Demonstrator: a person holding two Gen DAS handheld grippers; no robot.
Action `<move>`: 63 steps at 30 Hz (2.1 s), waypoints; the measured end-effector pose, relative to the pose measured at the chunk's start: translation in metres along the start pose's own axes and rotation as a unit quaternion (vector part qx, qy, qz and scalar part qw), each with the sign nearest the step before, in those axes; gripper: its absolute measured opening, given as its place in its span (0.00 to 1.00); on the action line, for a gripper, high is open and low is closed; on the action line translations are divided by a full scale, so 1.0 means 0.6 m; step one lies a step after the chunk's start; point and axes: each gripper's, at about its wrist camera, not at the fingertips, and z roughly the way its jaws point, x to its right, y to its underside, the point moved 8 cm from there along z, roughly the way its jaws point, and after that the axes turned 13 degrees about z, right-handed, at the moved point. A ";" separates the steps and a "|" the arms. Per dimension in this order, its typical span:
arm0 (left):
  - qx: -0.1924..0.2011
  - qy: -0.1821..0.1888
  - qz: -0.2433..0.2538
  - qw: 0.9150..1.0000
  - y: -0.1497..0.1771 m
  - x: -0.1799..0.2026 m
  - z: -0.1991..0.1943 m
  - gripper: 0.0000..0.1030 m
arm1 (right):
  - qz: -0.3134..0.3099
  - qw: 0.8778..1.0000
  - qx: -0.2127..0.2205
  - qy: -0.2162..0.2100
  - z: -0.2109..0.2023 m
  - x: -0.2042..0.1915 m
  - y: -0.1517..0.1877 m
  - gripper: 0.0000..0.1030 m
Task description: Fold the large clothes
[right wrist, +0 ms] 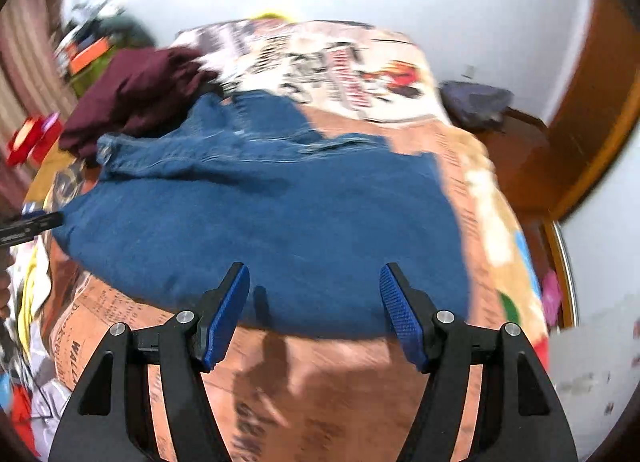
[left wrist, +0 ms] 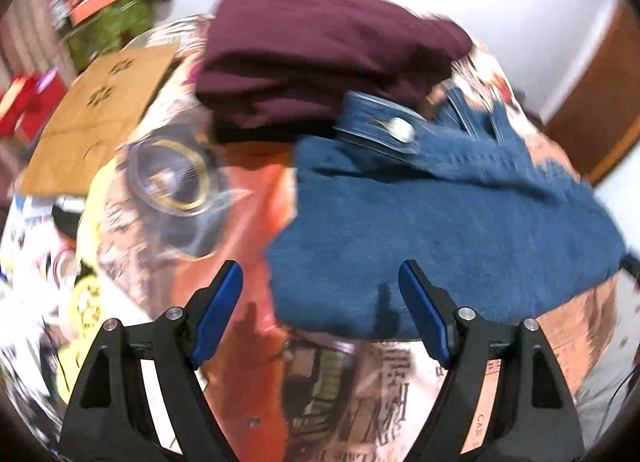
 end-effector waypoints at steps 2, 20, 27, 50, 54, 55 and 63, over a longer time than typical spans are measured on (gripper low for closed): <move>-0.003 0.020 -0.038 0.999 0.013 -0.020 -0.005 0.78 | 0.039 0.999 -0.005 -0.011 -0.008 0.024 0.006 0.62; -0.060 0.238 -0.195 0.950 0.041 0.049 0.129 0.79 | 0.261 0.954 -0.050 -0.140 0.062 0.066 0.007 0.67; -0.036 0.206 -0.206 0.956 0.017 0.055 0.156 0.68 | 0.281 0.946 -0.023 -0.159 0.077 0.080 -0.017 0.42; 0.019 0.095 -0.058 0.994 0.029 0.064 0.006 0.36 | 0.109 0.991 -0.031 -0.072 -0.018 0.075 0.040 0.40; 0.001 0.108 -0.090 0.990 0.044 0.057 0.032 0.41 | 0.116 0.993 -0.002 -0.021 -0.051 0.102 0.034 0.45; -0.003 0.111 -0.096 0.989 0.046 0.055 0.033 0.42 | 0.115 0.993 0.006 -0.013 -0.060 0.104 0.032 0.45; -0.006 0.131 -0.128 0.983 0.051 0.059 0.052 0.51 | 0.056 0.998 0.030 -0.028 -0.082 0.020 -0.002 0.50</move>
